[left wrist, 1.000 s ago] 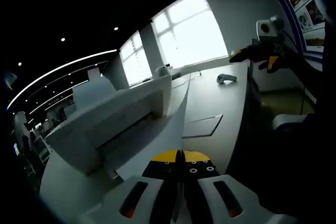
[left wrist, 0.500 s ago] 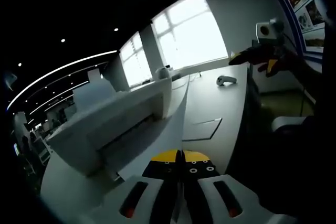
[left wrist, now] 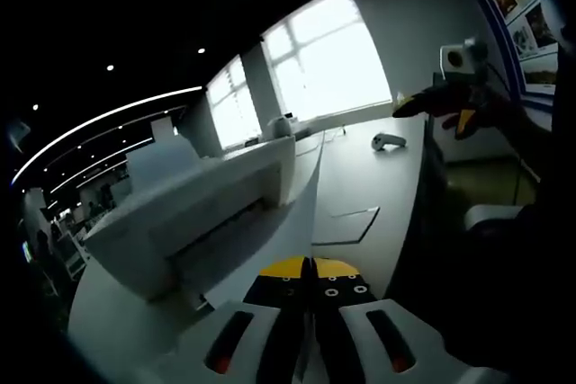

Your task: Remove the paper from the printer output slot and place it on top of the printer

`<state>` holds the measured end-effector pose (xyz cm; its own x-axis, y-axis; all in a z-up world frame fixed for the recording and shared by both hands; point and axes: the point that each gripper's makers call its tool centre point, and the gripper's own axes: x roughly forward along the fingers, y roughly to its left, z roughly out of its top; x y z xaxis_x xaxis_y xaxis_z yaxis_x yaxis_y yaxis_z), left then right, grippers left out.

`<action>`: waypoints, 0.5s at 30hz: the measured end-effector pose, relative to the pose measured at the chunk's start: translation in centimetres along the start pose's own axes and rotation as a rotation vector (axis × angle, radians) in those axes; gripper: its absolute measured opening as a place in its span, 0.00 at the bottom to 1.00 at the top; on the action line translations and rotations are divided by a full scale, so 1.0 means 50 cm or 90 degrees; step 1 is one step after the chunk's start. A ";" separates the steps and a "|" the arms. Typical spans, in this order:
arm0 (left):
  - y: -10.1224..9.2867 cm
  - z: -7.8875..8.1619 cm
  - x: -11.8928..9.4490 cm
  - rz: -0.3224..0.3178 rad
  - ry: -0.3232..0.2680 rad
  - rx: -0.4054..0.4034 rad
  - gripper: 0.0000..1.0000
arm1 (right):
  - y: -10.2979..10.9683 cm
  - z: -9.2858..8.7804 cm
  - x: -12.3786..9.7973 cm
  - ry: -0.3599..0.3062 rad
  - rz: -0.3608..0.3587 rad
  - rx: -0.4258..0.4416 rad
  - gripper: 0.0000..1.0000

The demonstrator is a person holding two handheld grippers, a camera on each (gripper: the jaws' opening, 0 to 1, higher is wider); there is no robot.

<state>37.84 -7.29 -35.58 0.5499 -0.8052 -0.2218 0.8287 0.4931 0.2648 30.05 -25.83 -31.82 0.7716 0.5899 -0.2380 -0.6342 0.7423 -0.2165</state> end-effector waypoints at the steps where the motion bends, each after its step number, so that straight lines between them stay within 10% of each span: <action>1: 0.000 0.001 -0.001 -0.001 -0.002 -0.002 0.05 | 0.000 0.000 0.000 0.000 0.000 0.000 0.69; 15: -0.015 0.016 -0.003 0.000 -0.008 -0.007 0.05 | 0.003 -0.001 0.002 0.001 0.001 0.000 0.69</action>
<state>37.05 -7.83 -34.98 0.5492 -0.8090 -0.2097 0.8295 0.4971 0.2547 30.03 -25.68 -31.93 0.7710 0.5897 -0.2404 -0.6348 0.7417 -0.2165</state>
